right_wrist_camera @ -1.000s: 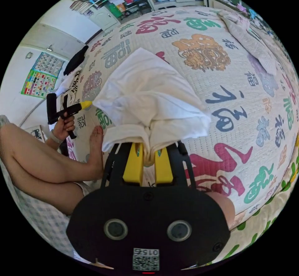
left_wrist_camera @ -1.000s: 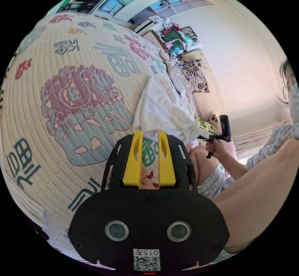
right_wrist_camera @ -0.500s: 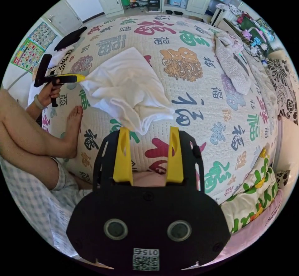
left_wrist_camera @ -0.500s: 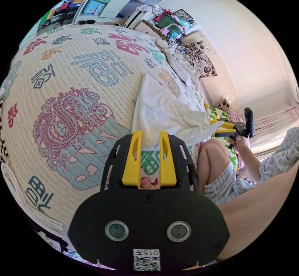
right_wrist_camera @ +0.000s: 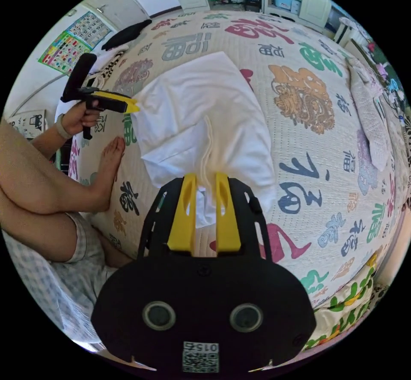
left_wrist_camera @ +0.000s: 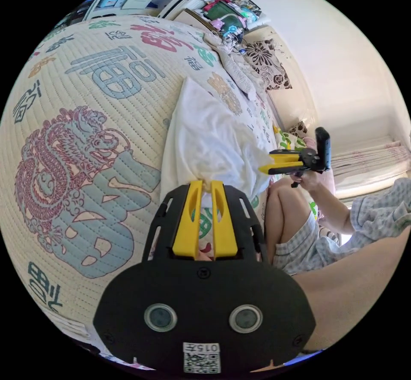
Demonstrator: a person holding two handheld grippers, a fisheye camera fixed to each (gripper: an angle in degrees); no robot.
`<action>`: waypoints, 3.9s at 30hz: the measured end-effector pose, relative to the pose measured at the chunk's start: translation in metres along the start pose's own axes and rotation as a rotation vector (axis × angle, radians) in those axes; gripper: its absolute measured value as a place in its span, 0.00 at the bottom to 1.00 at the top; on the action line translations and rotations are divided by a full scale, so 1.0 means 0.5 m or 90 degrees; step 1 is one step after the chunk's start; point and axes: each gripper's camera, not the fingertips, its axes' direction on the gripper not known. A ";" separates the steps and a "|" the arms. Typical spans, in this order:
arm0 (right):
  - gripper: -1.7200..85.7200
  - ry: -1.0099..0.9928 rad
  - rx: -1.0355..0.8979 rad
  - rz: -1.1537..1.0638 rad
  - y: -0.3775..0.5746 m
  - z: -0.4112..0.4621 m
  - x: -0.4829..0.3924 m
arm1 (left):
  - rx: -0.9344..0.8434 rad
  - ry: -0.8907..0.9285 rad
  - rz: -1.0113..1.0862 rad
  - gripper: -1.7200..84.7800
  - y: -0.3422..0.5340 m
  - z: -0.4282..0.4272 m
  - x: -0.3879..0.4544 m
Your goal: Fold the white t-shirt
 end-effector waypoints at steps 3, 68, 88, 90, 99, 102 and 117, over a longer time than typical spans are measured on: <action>0.04 0.013 0.044 -0.017 -0.014 -0.053 0.013 | 0.064 0.108 0.005 0.03 -0.020 -0.059 -0.021; 0.07 0.034 -0.094 -0.371 -0.631 0.096 -0.213 | 0.297 0.036 -0.142 0.12 -0.048 0.100 -0.116; 0.03 -0.201 0.366 0.120 -0.165 -0.243 0.057 | 0.263 0.015 0.062 0.15 -0.172 0.366 0.087; 0.03 -0.205 0.377 0.138 -0.113 -0.249 0.052 | 0.197 0.012 0.096 0.06 -0.218 0.423 0.115; 0.02 -0.204 0.687 0.165 0.214 -0.387 -0.067 | 0.541 -0.078 0.186 0.02 -0.020 0.157 0.472; 0.02 -0.170 0.874 0.117 0.304 -0.462 -0.158 | 0.670 -0.126 0.284 0.02 0.056 0.040 0.656; 0.02 0.131 1.429 -0.108 0.565 -0.745 -0.485 | 1.227 -0.359 0.528 0.01 0.383 -0.122 1.231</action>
